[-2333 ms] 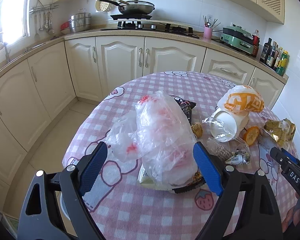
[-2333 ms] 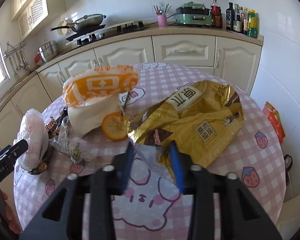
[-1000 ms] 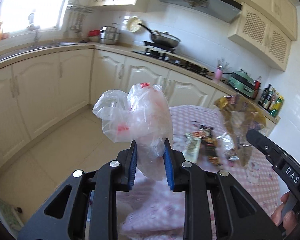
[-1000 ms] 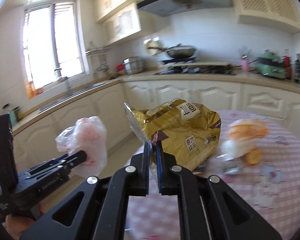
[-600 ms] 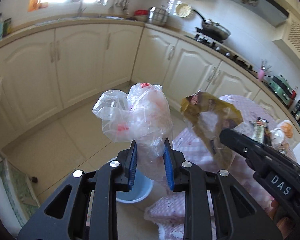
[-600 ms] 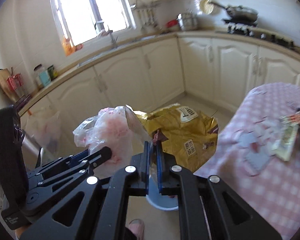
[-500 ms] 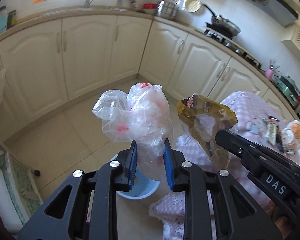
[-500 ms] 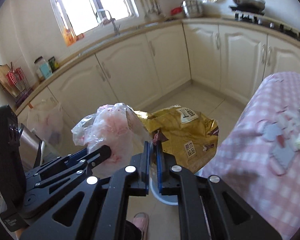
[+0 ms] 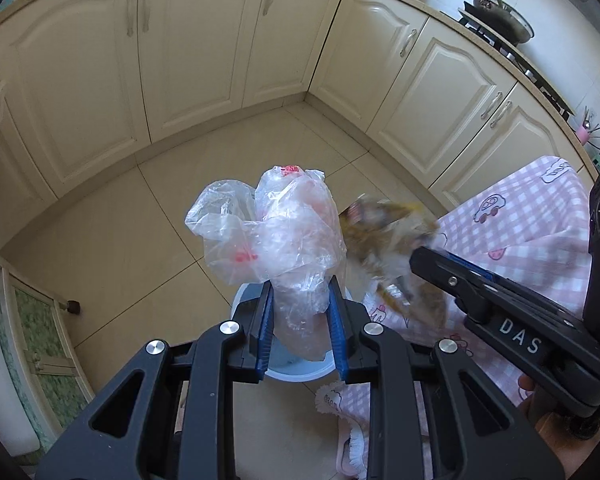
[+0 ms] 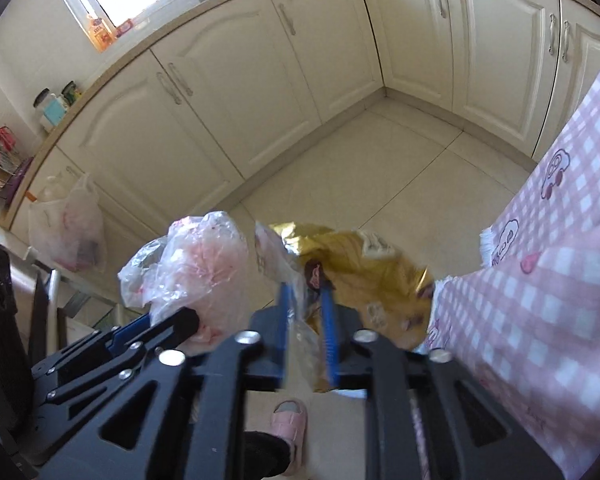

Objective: Collect trash
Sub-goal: 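Carry both bags over the blue bin and open both tools, then grasp the white snack packet with the left tool while the right grasps a clear wrapper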

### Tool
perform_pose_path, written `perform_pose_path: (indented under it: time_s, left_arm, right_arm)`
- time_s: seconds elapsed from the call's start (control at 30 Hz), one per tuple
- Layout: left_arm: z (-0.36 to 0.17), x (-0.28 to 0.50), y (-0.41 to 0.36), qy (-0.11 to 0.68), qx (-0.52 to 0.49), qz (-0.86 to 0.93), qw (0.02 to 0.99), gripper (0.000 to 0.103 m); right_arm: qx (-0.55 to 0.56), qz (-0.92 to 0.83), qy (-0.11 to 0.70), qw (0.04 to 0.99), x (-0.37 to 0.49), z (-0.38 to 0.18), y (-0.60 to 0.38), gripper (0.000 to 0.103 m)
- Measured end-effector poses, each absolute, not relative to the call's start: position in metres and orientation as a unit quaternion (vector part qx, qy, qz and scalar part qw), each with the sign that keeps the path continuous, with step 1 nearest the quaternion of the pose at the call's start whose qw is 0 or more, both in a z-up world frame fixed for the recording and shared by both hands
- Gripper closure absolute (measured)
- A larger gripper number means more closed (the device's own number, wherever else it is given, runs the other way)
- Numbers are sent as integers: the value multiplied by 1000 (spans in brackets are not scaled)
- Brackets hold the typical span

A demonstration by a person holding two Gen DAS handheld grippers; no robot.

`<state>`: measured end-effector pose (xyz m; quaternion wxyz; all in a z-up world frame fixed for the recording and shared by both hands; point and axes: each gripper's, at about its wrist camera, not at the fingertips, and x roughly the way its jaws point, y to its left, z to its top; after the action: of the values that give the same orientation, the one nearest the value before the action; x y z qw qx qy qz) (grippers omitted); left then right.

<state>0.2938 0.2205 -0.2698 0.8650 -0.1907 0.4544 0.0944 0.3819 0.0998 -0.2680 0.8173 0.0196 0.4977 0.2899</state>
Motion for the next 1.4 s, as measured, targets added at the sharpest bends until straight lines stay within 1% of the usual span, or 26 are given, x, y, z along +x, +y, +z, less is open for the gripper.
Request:
perform_pose_path:
  time_s: [0.07, 0.33, 0.6, 0.73, 0.8, 0.87, 0.93, 0.97, 1.3, 1.4]
  left_arm:
    - [-275, 299, 221, 459, -192, 93, 863, 80]
    - [-281, 311, 211, 467, -187, 80, 860, 80]
    - [-273, 320, 194, 465, -177, 61, 865, 80]
    - [-258, 323, 187, 451, -172, 52, 874, 79]
    - [-249, 324, 182, 441, -171, 44, 880, 75]
    - [-240, 323, 176, 433, -162, 41, 886, 53]
    - [-228, 319, 172, 416, -155, 45, 895, 45]
    - [-224, 317, 170, 410, -153, 47, 898, 43]
    - [-170, 283, 146, 371, -138, 39, 918, 42]
    - [-151, 269, 134, 351, -129, 32, 927, 39]
  right_arm:
    - [23, 289, 503, 814, 386, -274, 97, 67]
    - [7, 256, 483, 838, 386, -269, 79, 62]
    - [-22, 221, 430, 875, 377, -243, 62, 57]
    - [-25, 207, 397, 894, 371, -223, 52, 55]
    - [-19, 204, 383, 901, 368, -212, 45, 54]
    - [-16, 199, 374, 906, 365, -205, 38, 53]
    - [-13, 196, 365, 910, 361, -196, 31, 53]
    - [-12, 194, 362, 912, 358, -192, 29, 52]
    - [5, 179, 317, 931, 319, -143, -6, 51]
    - [12, 164, 294, 942, 300, -123, -25, 51]
